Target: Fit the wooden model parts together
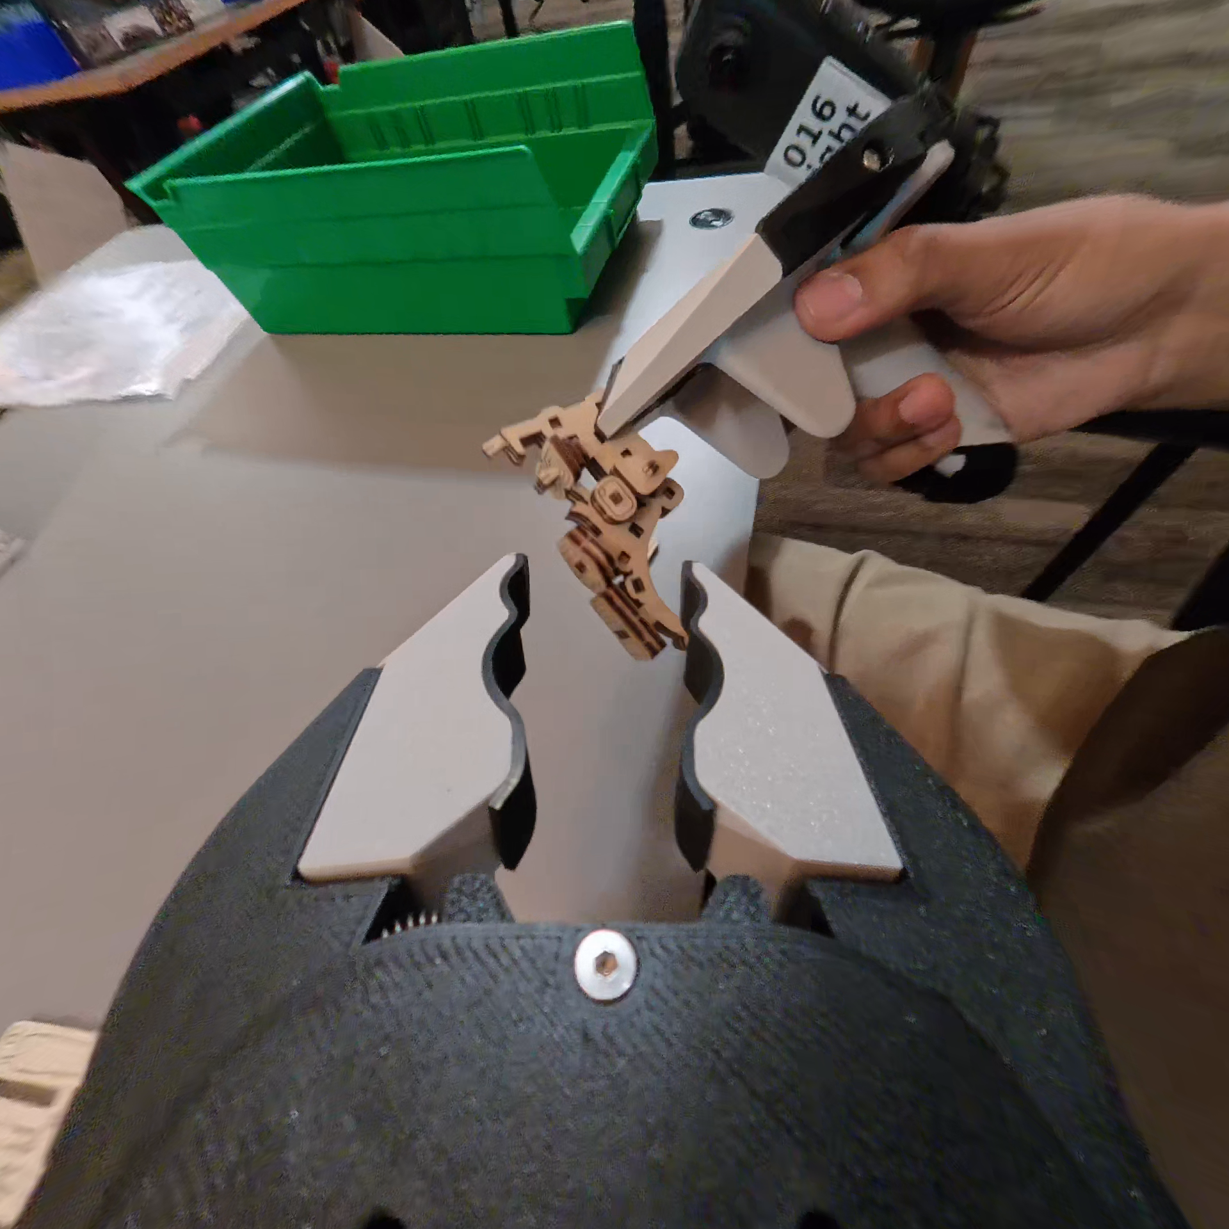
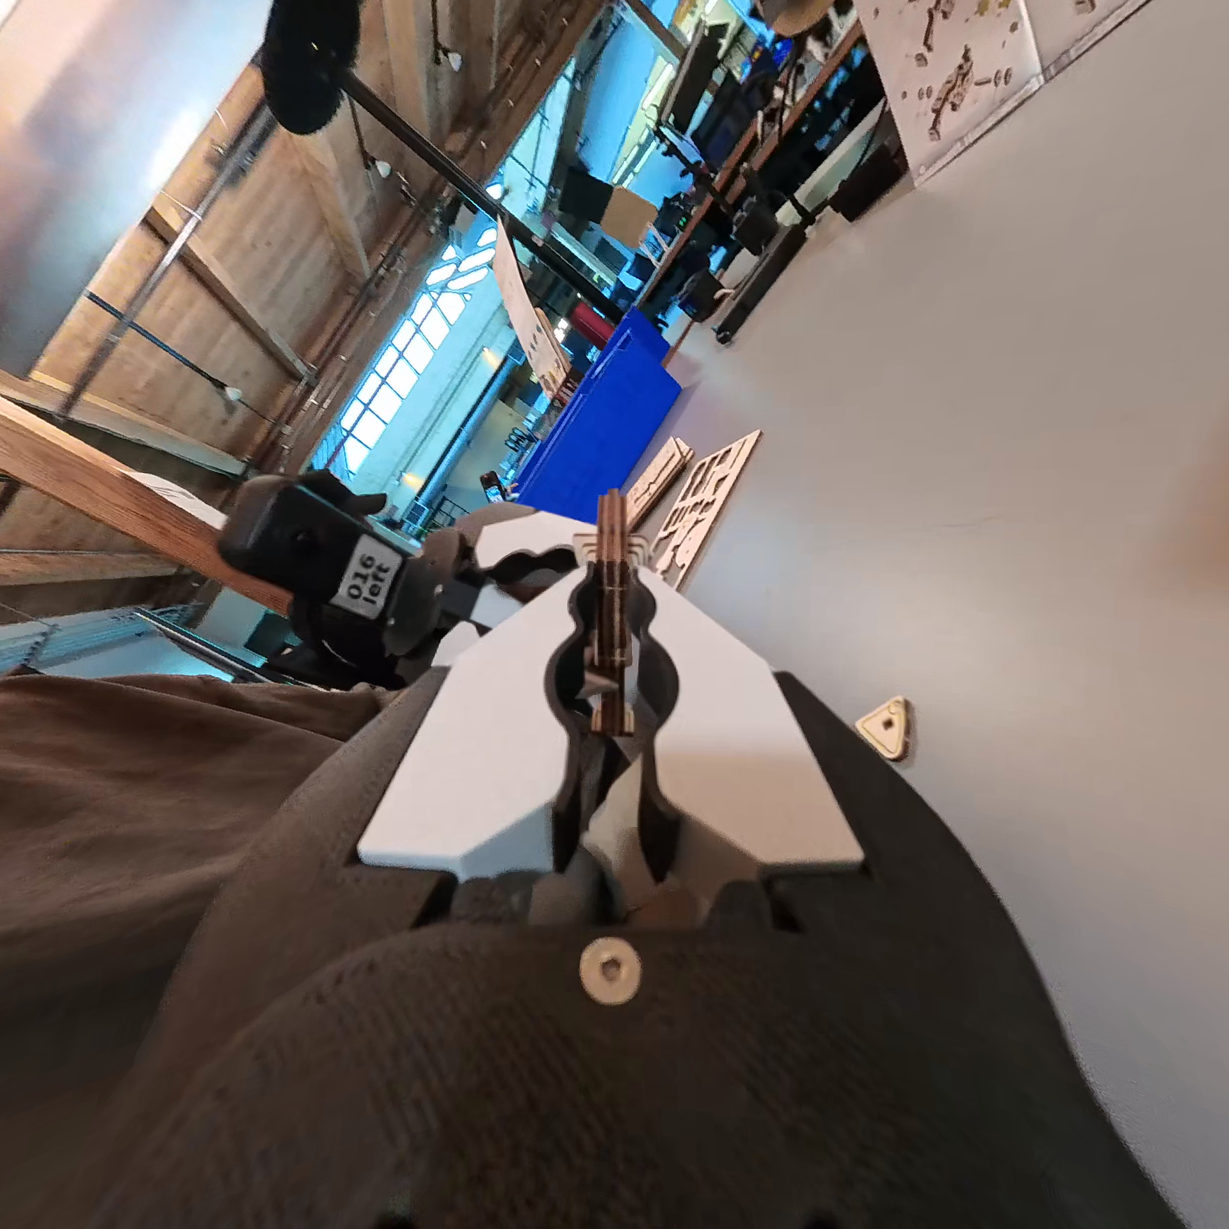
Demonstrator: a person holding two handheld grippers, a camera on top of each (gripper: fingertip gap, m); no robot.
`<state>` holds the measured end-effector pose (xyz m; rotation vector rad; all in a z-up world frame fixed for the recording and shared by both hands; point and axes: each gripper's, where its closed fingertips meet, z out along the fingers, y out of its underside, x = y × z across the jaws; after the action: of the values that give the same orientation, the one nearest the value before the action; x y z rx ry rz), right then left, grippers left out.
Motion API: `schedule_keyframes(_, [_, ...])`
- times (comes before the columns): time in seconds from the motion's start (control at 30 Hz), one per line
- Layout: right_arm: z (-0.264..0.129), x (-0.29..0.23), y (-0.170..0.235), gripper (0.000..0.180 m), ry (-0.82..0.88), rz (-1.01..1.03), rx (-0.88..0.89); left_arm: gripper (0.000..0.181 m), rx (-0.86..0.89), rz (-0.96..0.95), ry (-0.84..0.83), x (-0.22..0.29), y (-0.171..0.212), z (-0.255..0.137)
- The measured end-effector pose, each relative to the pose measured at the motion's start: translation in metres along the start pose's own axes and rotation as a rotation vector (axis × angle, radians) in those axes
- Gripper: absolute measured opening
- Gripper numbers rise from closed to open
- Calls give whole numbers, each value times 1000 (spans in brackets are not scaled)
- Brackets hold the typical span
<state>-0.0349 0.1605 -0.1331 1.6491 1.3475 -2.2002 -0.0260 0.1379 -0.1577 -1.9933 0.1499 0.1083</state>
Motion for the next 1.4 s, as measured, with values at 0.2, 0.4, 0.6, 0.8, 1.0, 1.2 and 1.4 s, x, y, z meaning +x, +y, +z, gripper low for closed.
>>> schedule_keyframes(0.2, [-4,-13,-10,7,-113,52,56,52,113,-374,255,11,-16,-8])
schedule_keyframes(0.4, [0,-26,-6,7,-192,54,37,52,236,-723,477,9,-35,-20])
schedule_keyframes(0.6, [1,-29,-6,6,-202,34,30,26,231,-752,523,11,-34,-23])
schedule_keyframes(0.8, [1,-30,-5,7,-210,41,30,17,237,-798,561,10,-34,-24])
schedule_keyframes(1.0, [1,-31,-5,7,-214,37,29,18,239,-841,598,12,-34,-24])
schedule_keyframes(1.2, [3,-32,-2,6,-215,37,17,18,243,-854,611,13,-34,-24])
schedule_keyframes(1.4, [2,-31,-4,8,-209,25,27,18,254,-867,603,9,-34,-24])
